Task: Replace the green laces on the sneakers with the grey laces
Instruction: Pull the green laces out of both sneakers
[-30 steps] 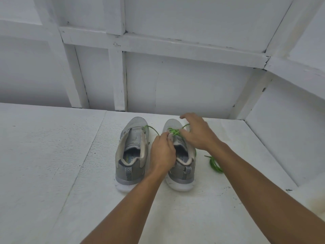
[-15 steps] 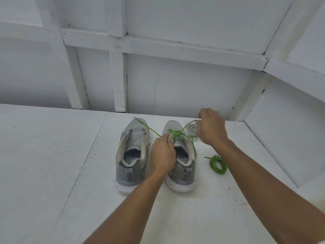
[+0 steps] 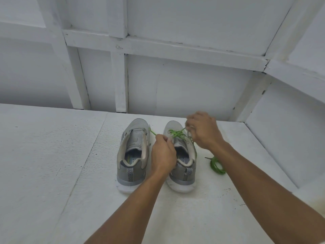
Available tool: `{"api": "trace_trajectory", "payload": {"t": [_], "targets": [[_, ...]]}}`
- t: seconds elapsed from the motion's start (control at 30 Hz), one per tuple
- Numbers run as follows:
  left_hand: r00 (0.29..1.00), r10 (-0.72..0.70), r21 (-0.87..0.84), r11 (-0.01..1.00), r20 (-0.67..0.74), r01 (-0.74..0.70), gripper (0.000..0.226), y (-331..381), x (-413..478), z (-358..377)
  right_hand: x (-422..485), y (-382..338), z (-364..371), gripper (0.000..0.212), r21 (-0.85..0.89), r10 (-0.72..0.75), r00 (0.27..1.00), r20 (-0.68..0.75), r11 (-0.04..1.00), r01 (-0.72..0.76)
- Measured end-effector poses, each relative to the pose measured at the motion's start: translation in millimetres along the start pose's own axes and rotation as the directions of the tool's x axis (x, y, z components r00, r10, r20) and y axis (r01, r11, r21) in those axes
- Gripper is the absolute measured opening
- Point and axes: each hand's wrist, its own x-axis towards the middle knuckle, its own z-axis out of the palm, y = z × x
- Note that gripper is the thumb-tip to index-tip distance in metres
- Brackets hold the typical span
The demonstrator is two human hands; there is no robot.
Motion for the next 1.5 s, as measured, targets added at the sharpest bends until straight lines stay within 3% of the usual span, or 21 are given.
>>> {"api": "trace_trajectory", "payload": {"t": [0.1, 0.17, 0.27, 0.4, 0.57, 0.83, 1.2, 1.37, 1.5], "targets": [[1.0, -0.03, -0.013, 0.999, 0.009, 0.03, 0.021, 0.5, 0.7, -0.4, 5.1, 16.1, -13.6, 0.016, -0.029, 0.193, 0.974, -0.116, 0.98, -0.198], [0.999, -0.045, -0.032, 0.998, 0.004, 0.045, 0.021, -0.4, 2.1, 0.1, 5.5, 19.1, -13.2, 0.023, 0.006, 0.234, 0.967, -0.103, 0.972, -0.234], [0.998, -0.058, -0.032, 0.998, -0.002, 0.058, 0.021, -0.1, 2.2, 1.0, 1.7, 5.3, -6.1, 0.04, 0.163, 0.105, 0.994, -0.001, 0.981, -0.103], [0.998, -0.061, -0.04, 0.997, -0.006, 0.061, 0.019, -0.5, 2.4, 2.1, -4.7, -23.7, 9.0, 0.024, 0.12, -0.098, 0.988, 0.116, 0.989, 0.083], [0.998, -0.06, -0.057, 0.997, -0.011, 0.06, 0.021, -1.3, 2.0, 2.2, -4.5, -27.6, 12.2, 0.017, 0.088, -0.123, 0.988, 0.092, 0.989, 0.115], [0.998, -0.057, -0.012, 0.998, -0.01, 0.057, 0.02, 0.4, 1.0, 2.7, 1.6, 6.6, -6.2, 0.011, 0.158, -0.018, 0.999, 0.03, 0.987, 0.013], [0.999, -0.032, -0.03, 0.999, -0.017, 0.031, 0.02, -2.8, 4.1, 3.3, 13.8, 37.7, -33.4, 0.01, 0.167, 0.139, 0.967, -0.214, 0.981, -0.104], [0.999, -0.012, -0.033, 0.999, -0.037, 0.011, 0.017, 0.3, 4.5, 2.8, 12.1, 43.7, -30.6, 0.012, 0.163, 0.231, 0.944, -0.234, 0.967, -0.196], [0.999, -0.001, -0.027, 1.0, -0.048, 0.0, 0.019, 0.6, 4.1, 3.0, -0.3, 32.7, -13.8, 0.011, 0.177, 0.288, 0.947, -0.141, 0.949, -0.262]]}}
